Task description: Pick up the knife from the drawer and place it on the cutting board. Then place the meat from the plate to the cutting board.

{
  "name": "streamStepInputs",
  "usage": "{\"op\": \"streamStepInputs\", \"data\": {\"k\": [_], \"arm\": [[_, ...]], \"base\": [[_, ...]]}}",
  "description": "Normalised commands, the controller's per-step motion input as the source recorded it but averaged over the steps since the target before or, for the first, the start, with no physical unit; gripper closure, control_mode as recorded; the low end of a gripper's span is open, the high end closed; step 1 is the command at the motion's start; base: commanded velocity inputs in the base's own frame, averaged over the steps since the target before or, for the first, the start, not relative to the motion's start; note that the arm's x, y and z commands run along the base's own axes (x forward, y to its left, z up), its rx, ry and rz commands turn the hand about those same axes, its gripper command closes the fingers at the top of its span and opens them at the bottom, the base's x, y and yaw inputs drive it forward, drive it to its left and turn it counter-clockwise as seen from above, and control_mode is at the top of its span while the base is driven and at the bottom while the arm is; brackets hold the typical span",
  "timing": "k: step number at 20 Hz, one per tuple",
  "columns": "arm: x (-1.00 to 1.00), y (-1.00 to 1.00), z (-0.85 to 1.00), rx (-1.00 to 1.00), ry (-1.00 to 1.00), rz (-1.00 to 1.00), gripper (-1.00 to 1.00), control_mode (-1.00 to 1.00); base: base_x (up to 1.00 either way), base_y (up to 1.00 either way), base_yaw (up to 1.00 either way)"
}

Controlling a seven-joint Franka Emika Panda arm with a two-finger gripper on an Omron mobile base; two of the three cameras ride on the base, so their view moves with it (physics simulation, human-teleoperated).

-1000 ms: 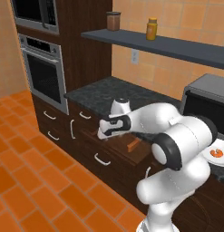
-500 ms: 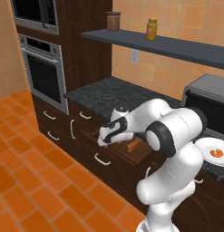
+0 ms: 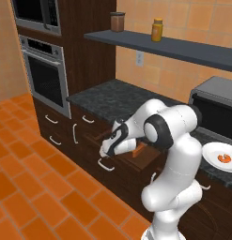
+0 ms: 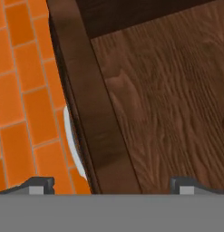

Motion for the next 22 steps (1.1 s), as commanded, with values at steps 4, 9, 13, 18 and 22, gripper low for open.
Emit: {"op": "streamStepInputs", "data": {"k": [4, 9, 13, 18, 22], "arm": [[0.13, 0.14, -0.24, 0.0, 0.04, 0.0, -1.0, -1.0], [-0.03, 0.3, -0.25, 0.0, 0.08, 0.0, -1.0, -1.0], [-0.21, 0.57, -0.07, 0.0, 0.04, 0.0, -1.0, -1.0], [-0.35, 0.92, 0.0, -0.02, 0.03, 0.0, -1.0, -1.0], [-0.4, 1.0, 0.0, -0.06, 0.0, 0.0, -1.0, -1.0]], "base": [[0.0, 0.0, 0.0], [0.0, 0.0, 0.0], [0.0, 0.0, 0.0], [0.0, 0.0, 0.0], [0.0, 0.0, 0.0]]}}
